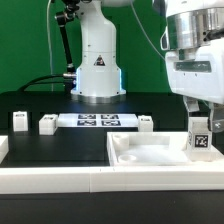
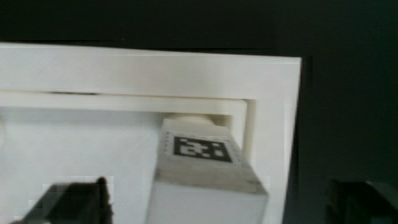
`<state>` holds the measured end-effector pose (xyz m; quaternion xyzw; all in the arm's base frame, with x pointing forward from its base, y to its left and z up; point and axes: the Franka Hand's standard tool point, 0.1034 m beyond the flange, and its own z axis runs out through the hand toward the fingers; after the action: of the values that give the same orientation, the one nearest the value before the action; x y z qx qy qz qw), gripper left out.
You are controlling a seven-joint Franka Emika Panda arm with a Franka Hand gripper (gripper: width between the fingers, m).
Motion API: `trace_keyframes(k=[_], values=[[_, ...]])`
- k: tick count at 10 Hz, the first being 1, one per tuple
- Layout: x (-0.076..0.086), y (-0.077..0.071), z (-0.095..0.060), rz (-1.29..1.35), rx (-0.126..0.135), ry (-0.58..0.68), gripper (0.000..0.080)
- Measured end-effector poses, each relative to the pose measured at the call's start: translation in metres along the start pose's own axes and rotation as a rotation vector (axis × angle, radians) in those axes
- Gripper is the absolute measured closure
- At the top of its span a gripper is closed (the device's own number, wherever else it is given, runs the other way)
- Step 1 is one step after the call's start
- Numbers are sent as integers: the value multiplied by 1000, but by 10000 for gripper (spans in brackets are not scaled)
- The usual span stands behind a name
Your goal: Assemble square table
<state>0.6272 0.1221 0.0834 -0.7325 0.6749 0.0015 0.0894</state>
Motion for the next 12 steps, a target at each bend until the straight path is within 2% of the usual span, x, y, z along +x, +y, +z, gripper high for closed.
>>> trace_keyframes(k=[1, 4, 6, 12], values=[[0, -2, 0, -25, 3, 0, 164], [1, -2, 0, -286, 4, 2, 150], [0, 1, 2, -442, -17, 12, 150], [6, 2, 4, -956, -44, 34, 150]])
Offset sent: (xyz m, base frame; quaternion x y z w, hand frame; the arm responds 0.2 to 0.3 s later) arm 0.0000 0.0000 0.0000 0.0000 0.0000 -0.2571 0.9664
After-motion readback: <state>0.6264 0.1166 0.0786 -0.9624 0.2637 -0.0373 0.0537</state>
